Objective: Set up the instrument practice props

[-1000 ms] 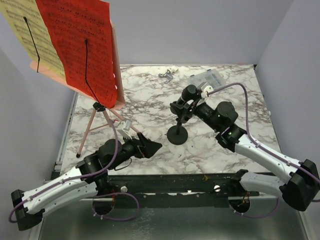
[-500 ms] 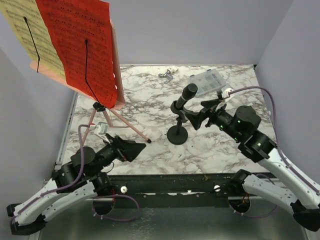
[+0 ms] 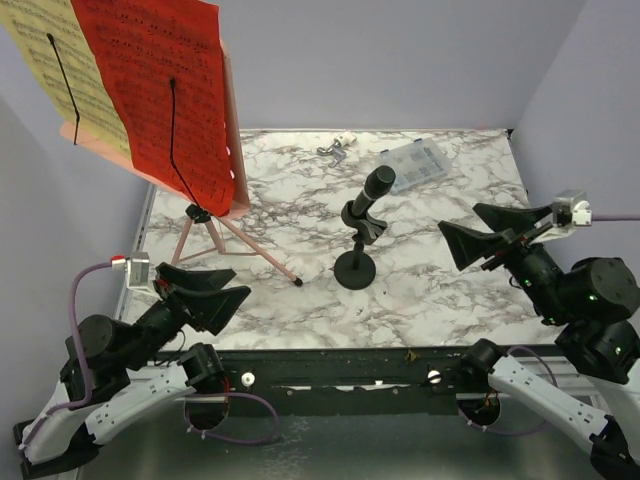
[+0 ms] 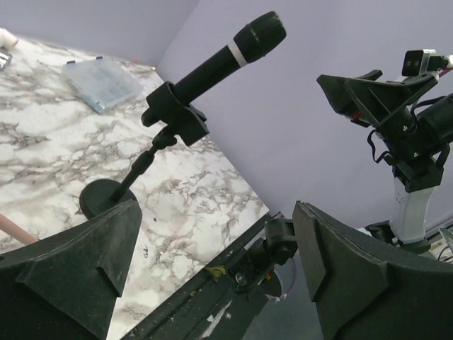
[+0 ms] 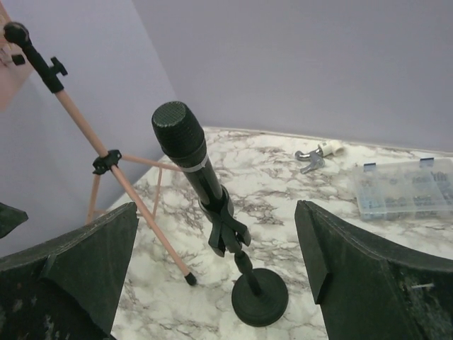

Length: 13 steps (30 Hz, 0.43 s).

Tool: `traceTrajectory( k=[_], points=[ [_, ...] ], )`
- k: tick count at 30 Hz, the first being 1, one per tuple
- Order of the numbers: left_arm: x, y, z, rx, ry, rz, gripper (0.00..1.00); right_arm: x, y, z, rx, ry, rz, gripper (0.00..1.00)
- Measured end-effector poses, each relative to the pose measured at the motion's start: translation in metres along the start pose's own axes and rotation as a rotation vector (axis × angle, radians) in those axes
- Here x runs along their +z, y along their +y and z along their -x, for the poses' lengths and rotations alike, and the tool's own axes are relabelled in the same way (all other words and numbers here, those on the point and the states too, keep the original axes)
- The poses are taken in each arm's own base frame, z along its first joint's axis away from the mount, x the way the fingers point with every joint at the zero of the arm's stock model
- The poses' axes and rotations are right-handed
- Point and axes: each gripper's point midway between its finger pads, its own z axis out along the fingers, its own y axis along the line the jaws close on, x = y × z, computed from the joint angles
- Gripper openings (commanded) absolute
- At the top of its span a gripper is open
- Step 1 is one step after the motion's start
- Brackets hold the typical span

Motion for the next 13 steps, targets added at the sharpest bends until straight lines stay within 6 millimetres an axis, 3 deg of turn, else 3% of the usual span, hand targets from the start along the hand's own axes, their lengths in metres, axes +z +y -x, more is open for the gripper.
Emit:
traceTrajectory(
  k=[4, 13],
  points=[
    [-0.007, -0.009, 0.014, 0.036, -0.027, -0.028, 0.96, -0.015, -0.005, 0.02, 0.006, -0.068, -0.026, 1.0],
    [-0.023, -0.031, 0.042, 0.077, -0.077, -0.106, 0.96, -0.037, -0.016, 0.046, 0.021, -0.164, -0.082, 1.0]
  ],
)
